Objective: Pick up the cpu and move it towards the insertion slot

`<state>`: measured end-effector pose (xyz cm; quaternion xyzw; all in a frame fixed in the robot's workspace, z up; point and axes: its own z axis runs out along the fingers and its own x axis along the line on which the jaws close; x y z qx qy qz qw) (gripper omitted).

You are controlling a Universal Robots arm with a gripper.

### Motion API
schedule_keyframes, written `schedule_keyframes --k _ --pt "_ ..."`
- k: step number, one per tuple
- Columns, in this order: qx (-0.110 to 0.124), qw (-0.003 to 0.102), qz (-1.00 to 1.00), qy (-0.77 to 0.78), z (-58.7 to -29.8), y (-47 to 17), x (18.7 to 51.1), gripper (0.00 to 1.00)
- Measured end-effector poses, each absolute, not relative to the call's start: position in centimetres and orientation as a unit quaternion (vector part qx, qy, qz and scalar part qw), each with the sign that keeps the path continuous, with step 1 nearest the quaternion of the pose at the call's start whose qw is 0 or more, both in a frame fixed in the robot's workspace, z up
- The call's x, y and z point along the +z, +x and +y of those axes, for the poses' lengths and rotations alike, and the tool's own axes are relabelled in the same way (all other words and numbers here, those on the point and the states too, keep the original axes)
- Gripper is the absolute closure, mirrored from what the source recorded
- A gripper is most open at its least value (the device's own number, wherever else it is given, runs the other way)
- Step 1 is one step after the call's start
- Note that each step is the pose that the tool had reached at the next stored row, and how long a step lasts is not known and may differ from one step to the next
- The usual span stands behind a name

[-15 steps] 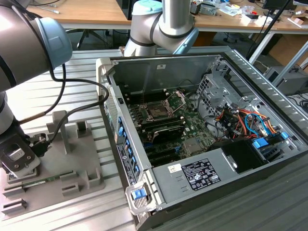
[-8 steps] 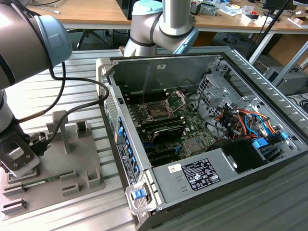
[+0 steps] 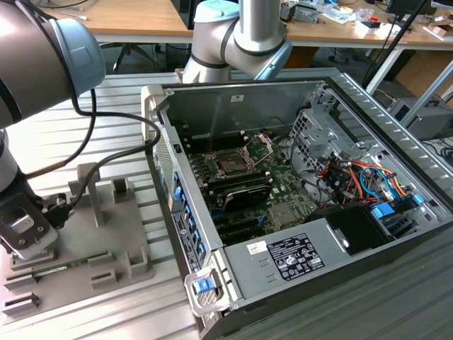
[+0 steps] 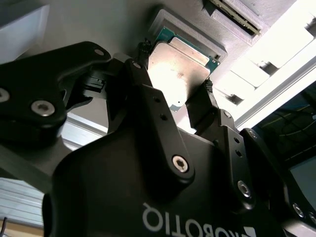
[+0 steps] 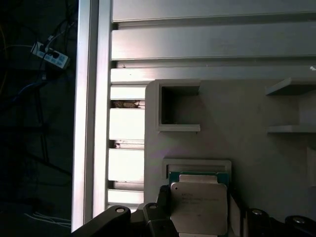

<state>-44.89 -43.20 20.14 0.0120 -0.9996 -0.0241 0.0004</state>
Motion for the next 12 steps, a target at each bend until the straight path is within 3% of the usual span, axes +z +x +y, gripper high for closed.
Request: schedule_keyframes --k 12 --pt "-0.024 0.0 -1.0 0.012 -43.2 -44.89 20.65 0.45"
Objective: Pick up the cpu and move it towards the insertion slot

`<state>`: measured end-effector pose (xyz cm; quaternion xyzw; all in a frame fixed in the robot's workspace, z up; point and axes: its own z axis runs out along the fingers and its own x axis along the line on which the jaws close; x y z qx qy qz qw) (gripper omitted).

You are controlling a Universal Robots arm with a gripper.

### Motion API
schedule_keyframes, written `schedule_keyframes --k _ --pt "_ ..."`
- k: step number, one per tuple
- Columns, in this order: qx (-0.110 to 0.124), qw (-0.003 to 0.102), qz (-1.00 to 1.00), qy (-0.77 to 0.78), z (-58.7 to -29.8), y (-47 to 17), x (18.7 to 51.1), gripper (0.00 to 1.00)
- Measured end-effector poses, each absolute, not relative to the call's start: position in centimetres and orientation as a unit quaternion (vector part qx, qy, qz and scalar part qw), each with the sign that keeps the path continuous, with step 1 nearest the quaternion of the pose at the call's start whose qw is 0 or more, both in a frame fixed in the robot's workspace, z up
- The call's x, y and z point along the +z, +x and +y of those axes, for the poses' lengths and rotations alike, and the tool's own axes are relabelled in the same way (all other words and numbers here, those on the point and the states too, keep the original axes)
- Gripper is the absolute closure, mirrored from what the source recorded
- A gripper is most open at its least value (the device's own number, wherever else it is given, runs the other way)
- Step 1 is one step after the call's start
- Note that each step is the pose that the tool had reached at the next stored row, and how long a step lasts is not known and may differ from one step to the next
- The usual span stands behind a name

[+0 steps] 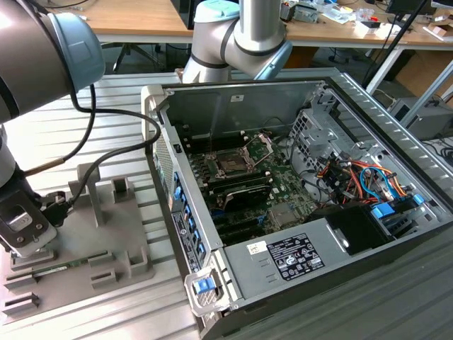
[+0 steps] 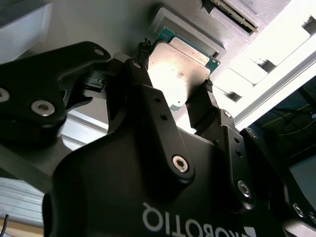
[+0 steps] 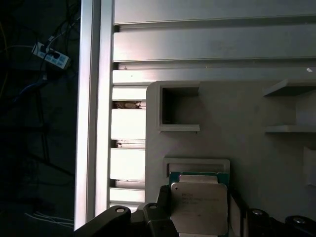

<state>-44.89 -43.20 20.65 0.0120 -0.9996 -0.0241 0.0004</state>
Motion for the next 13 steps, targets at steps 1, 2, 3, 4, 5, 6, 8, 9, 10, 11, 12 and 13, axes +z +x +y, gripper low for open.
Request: schedule_keyframes --k 1,2,3,4,5,6,8,9,10,11,12,13 --pt "-0.024 0.0 -1.0 0.012 -43.2 -44.89 20.72 0.45" --pt "-0.024 0.0 -1.0 0.012 -43.2 -44.89 20.77 0.45" --pt "-0.024 0.0 -1.0 0.012 -43.2 -44.89 20.8 0.45" --pt "-0.024 0.0 -1.0 0.012 -43.2 -44.89 20.83 0.45" --pt "-0.024 0.0 -1.0 0.012 -43.2 -44.89 20.87 0.45" --pt "-0.024 0.0 -1.0 0.012 -43.2 -44.89 20.89 0.45" --pt "-0.024 0.0 -1.0 0.012 -43.2 -44.89 20.95 0.45" --pt "-0.024 0.0 -1.0 0.012 -43.2 -44.89 20.97 0.45" --pt "-0.024 0.0 -1.0 0.012 -43.2 -44.89 20.99 0.45" --pt "-0.024 0.0 -1.0 0.012 -43.2 -44.89 21.02 0.45" --pt "-0.024 0.0 -1.0 0.012 -43.2 -44.89 21.05 0.45" --pt "-0.024 0.0 -1.0 0.012 -43.2 -44.89 21.09 0.45"
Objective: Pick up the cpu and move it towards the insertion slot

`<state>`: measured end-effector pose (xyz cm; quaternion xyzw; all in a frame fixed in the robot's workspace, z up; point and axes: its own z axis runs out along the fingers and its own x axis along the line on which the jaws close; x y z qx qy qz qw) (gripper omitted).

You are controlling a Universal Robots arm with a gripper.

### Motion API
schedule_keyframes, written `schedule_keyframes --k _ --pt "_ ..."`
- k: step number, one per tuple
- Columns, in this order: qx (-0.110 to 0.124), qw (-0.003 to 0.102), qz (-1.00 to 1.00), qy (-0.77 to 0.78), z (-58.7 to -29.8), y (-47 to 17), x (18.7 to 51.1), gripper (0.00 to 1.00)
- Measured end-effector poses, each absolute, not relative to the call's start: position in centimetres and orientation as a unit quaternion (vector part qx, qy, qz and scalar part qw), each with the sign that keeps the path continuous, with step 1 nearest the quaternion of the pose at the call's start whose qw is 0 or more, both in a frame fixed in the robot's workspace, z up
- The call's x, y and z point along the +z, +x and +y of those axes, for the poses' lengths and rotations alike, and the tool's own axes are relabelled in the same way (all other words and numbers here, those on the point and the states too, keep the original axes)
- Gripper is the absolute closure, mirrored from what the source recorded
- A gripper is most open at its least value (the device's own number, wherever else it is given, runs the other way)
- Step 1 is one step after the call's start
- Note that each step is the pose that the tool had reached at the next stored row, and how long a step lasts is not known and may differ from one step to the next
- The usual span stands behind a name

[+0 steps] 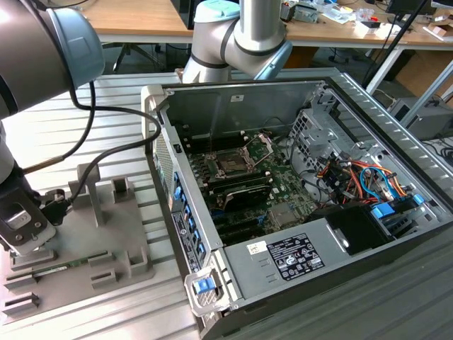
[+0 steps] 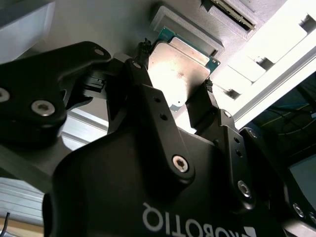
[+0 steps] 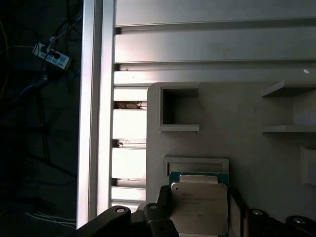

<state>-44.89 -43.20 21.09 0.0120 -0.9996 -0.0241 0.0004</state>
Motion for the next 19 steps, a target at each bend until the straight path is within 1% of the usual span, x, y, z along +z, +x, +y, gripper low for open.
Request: schedule_keyframes --k 19 --pt "-0.024 0.0 -1.0 0.012 -43.2 -44.9 21.96 0.45"
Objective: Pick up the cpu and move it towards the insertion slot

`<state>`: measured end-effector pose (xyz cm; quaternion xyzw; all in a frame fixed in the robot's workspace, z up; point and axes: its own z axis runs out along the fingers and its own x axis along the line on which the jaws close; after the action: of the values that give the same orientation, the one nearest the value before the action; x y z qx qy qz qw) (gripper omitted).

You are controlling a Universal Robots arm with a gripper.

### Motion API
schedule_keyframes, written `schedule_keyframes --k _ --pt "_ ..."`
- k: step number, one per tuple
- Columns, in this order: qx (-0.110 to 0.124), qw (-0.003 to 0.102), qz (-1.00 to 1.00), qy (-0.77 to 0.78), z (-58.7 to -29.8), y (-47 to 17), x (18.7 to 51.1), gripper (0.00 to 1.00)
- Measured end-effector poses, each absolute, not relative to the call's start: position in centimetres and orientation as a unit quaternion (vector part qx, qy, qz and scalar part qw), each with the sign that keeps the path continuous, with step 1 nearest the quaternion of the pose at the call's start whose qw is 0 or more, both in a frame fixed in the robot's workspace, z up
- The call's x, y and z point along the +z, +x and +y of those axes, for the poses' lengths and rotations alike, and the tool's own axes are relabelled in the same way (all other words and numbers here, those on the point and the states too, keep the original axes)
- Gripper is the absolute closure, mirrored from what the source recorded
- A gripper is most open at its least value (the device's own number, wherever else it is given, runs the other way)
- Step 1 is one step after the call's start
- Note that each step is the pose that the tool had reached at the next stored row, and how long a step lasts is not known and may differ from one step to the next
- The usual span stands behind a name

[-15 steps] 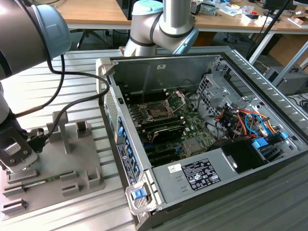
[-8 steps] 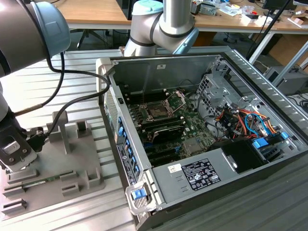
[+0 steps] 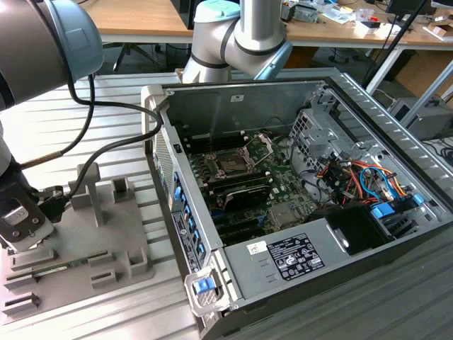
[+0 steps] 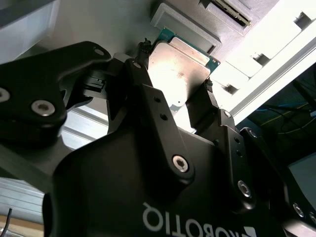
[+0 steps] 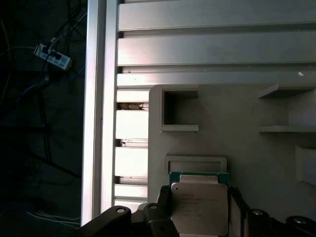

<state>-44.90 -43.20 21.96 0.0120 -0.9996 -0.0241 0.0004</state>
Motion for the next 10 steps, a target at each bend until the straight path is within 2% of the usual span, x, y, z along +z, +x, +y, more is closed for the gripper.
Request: schedule_keyframes --k 10 --pt "-0.024 0.0 -1.0 0.012 -43.2 -44.89 22.27 0.45"
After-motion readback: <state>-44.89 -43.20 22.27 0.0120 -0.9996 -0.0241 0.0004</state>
